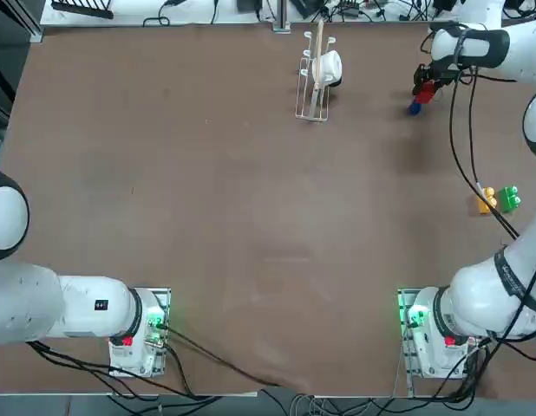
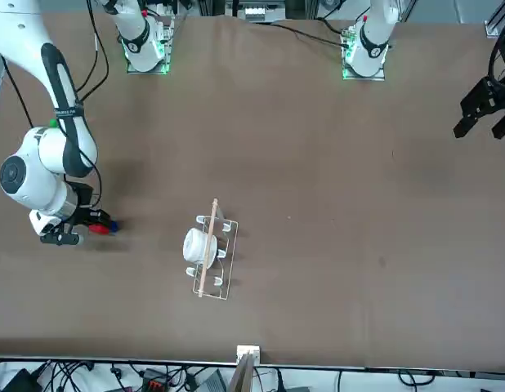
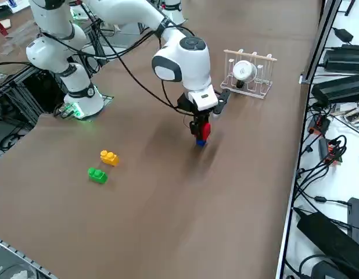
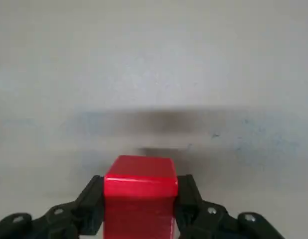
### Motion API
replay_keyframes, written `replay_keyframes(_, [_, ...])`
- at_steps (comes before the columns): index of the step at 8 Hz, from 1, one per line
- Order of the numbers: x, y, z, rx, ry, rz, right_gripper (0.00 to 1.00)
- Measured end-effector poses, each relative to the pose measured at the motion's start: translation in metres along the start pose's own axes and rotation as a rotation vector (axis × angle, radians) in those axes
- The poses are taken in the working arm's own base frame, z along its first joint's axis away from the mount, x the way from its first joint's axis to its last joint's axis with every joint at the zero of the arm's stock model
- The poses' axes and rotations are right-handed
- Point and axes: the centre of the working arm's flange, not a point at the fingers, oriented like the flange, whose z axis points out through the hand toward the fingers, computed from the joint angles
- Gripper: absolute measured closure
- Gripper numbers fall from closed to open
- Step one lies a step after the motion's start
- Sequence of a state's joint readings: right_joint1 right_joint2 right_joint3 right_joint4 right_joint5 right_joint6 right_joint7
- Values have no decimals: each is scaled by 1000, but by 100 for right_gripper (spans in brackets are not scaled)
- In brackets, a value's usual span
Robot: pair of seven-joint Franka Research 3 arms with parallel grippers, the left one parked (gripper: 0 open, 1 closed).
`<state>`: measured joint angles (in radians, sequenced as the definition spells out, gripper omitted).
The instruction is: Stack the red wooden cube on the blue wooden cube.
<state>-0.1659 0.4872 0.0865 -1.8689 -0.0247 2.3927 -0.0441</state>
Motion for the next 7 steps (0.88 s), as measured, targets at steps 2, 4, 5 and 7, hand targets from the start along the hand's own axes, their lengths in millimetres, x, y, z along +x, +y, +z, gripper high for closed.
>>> replay_keyframes(2, [-3,0,-1,0,-6,0,29])
replay_keyframes(4, [-6,-1,-3,-1,-7,-2,29])
replay_keyframes(5, [-9,-1,-4,-2,-9,-2,29])
replay_keyframes(7, [-13,-1,-2,-2,-13,-2,29])
